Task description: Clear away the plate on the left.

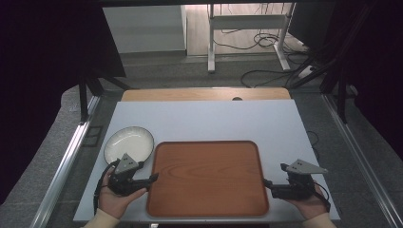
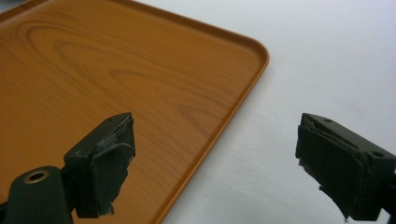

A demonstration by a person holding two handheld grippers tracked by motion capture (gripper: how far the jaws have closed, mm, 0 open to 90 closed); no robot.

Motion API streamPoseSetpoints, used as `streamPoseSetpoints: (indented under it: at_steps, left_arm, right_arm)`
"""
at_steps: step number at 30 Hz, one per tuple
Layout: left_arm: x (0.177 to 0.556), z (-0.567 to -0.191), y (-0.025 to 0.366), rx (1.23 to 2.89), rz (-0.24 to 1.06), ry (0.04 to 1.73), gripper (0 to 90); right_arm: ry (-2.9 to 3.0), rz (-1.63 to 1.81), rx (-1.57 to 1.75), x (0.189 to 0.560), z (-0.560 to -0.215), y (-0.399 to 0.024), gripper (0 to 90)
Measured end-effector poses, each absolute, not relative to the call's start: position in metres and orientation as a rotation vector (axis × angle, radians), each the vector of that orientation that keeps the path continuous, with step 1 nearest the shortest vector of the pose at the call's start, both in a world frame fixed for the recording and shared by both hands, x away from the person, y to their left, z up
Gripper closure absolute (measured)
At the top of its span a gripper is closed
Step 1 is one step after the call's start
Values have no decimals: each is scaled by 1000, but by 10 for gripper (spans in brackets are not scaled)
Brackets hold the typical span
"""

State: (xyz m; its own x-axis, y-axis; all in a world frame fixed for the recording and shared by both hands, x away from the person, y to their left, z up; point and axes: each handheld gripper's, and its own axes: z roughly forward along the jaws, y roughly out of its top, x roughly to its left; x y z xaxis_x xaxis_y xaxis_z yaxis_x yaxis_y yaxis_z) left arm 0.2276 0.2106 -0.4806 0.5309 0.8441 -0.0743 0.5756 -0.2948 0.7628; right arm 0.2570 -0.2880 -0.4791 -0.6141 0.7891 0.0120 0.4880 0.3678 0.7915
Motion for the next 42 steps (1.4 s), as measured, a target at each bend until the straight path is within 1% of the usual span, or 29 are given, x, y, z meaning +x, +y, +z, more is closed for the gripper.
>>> streamPoseSetpoints:
  at_steps: [13, 19, 29, 42]
  left_arm:
    - [226, -482, 213, 1997, 438, 1144, 302]
    - [223, -480, 212, 1994, 446, 1138, 302]
    - [220, -476, 211, 1977, 449, 1137, 302]
    - [226, -466, 223, 1975, 442, 1147, 307]
  right_arm:
    - [2270, 1107, 1105, 257, -477, -288, 122]
    - [2300, 1076, 1092, 253, -482, -287, 122]
    - [2288, 1086, 1083, 249, -478, -286, 124]
    - [2316, 1079, 1077, 252, -480, -284, 128]
